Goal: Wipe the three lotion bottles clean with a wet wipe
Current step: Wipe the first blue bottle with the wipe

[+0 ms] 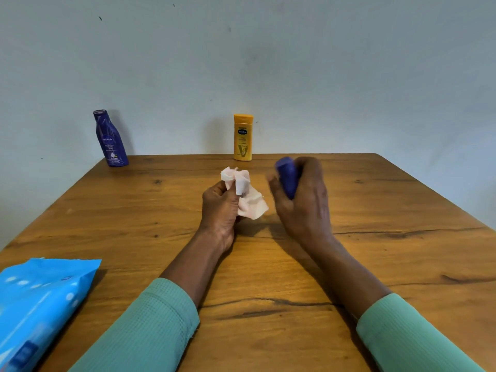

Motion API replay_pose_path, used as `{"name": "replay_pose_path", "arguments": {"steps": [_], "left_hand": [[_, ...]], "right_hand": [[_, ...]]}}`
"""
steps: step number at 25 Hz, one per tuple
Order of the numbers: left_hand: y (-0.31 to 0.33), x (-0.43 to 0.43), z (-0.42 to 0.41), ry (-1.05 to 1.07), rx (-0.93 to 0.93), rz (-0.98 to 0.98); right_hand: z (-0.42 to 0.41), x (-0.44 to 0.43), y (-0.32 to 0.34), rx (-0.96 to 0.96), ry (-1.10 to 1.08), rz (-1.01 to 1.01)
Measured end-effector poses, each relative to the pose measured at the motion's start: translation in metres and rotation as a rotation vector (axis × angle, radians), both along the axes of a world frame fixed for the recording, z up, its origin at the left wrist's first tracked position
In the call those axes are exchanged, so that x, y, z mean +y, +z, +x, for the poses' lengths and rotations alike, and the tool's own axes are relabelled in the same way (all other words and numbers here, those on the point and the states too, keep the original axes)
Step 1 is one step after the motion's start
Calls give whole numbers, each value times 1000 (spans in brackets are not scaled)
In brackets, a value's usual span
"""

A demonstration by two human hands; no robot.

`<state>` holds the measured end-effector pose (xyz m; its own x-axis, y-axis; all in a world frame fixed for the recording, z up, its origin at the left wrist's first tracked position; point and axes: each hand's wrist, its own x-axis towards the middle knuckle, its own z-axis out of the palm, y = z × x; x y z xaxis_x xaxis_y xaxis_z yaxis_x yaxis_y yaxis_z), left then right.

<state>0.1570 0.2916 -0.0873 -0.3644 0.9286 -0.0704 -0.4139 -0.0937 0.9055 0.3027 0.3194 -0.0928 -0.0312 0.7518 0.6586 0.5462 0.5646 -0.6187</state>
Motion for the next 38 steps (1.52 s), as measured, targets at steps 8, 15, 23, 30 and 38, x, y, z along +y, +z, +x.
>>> {"name": "replay_pose_path", "arguments": {"steps": [8, 15, 23, 30, 38], "left_hand": [[-10, 1, 3, 119, 801, 152], [-16, -6, 20, 32, 876, 455], [-3, -20, 39, -168, 236, 380], [-10, -20, 44, -129, 262, 369], [-9, -19, 40, -305, 274, 357]], "right_hand": [[9, 7, 6, 1006, 78, -631], [19, 20, 4, 1446, 70, -843], [12, 26, -8, 1587, 292, -936], [8, 26, -15, 1539, 327, -932], [13, 39, -25, 1594, 297, -955]]}}
